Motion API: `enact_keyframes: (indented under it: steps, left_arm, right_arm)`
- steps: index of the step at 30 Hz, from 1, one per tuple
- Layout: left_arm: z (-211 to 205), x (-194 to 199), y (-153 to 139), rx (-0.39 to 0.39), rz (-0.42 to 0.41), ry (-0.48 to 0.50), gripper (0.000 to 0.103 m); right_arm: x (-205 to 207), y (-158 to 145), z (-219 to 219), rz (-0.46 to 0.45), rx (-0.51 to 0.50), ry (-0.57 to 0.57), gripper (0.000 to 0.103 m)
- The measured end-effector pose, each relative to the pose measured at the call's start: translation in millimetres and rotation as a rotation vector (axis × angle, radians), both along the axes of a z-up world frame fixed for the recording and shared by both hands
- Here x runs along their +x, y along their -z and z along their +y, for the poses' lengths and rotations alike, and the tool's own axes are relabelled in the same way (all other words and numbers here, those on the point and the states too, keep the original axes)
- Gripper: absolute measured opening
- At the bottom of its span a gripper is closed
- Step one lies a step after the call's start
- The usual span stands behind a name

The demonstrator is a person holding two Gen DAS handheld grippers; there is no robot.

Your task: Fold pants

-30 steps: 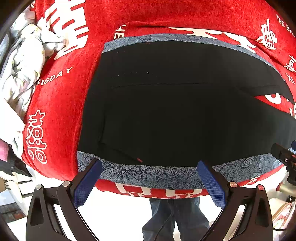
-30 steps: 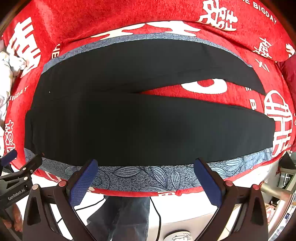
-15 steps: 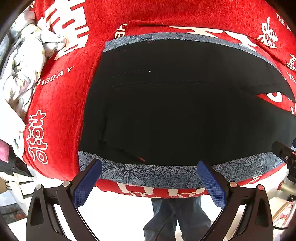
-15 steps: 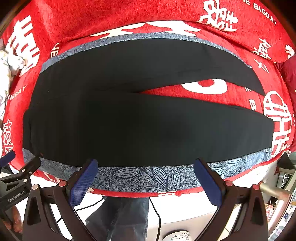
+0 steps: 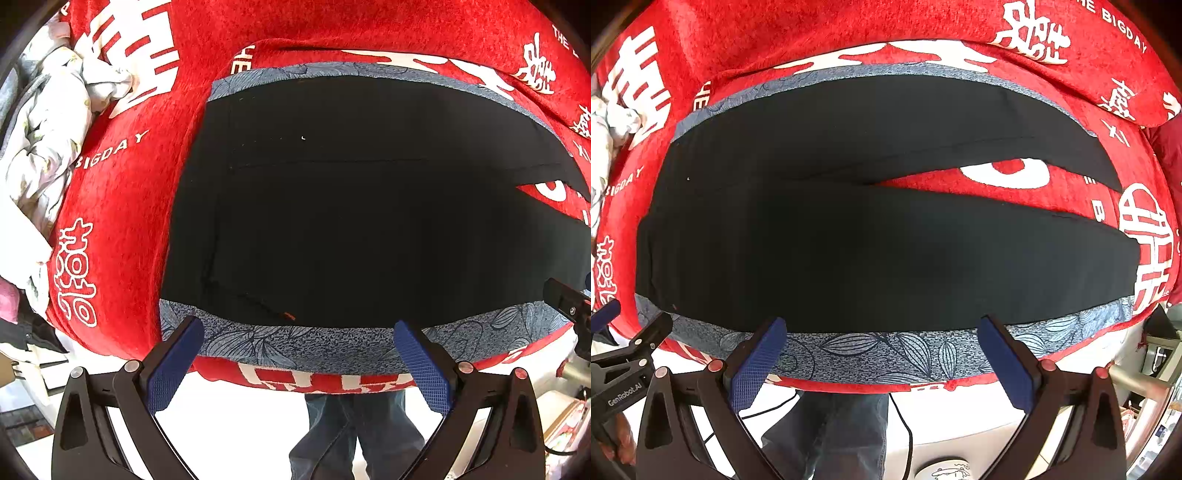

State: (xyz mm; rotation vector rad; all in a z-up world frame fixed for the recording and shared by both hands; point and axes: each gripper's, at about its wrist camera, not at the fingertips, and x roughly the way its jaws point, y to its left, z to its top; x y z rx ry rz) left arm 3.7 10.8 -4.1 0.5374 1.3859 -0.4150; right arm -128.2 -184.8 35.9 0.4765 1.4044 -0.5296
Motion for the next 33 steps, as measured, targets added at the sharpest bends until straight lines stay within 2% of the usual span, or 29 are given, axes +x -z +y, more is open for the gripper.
enact_keyframes:
  steps: [7, 33]
  left_arm:
    - [5.0, 0.5, 2.8, 0.018, 0.000, -0.004, 0.103]
    - [18.0, 7.5, 5.5, -0.016, -0.015, -0.020, 0.103]
  right_arm:
    - [2.1, 2.2, 5.1, 0.003, 0.001, -0.004, 0.103]
    - [4.5, 7.6, 13.6, 0.006, 0.010, -0.002, 0.103]
